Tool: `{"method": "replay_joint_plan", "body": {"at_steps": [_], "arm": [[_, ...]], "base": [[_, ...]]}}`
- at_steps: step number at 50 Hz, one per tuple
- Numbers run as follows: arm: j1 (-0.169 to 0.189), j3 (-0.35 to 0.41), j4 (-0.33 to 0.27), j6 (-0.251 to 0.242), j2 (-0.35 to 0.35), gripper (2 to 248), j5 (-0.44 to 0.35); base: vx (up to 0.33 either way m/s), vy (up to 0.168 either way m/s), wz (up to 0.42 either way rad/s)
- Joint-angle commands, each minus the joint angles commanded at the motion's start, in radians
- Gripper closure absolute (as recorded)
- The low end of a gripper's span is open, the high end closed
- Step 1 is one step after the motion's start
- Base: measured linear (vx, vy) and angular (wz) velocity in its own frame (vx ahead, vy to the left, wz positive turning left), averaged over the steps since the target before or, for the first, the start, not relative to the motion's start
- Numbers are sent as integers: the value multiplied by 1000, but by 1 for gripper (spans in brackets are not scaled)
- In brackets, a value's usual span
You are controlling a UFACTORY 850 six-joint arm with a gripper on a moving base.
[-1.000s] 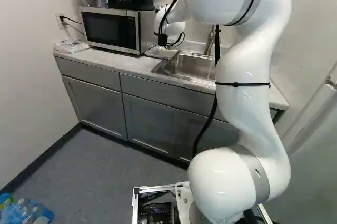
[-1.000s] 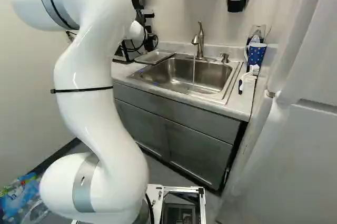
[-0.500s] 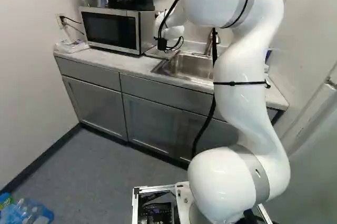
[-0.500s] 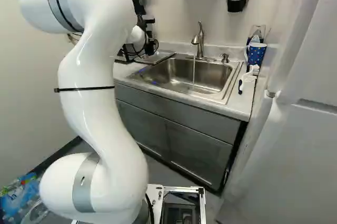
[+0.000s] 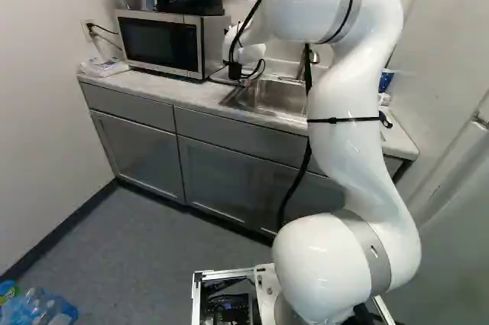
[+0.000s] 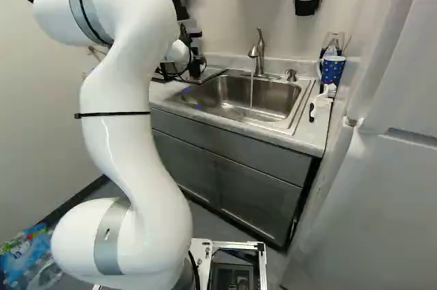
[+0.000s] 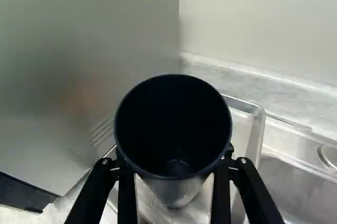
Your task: Rinse the cup and place it in the tray
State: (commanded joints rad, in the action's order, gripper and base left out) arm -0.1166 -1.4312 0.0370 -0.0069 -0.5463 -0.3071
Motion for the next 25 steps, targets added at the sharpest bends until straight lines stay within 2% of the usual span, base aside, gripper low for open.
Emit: {"method": "replay_joint_plan", "body": {"at_steps": [12, 13, 18, 19, 23, 24, 25], "arm": [[0, 1, 0, 0, -3, 120, 0], [0, 1, 0, 0, -3, 90, 0], [0, 1, 0, 0, -3, 90, 0], [0, 1, 0, 0, -3, 56, 0], [0, 1, 0, 0, -3, 56, 0], [0, 1, 0, 0, -3, 20, 0], [0, 1, 0, 0, -3, 20, 0]], "base": [[0, 0, 0], [0, 0, 0], [0, 0, 0], [0, 0, 0], [0, 0, 0], [0, 0, 0], [0, 0, 0]]}}
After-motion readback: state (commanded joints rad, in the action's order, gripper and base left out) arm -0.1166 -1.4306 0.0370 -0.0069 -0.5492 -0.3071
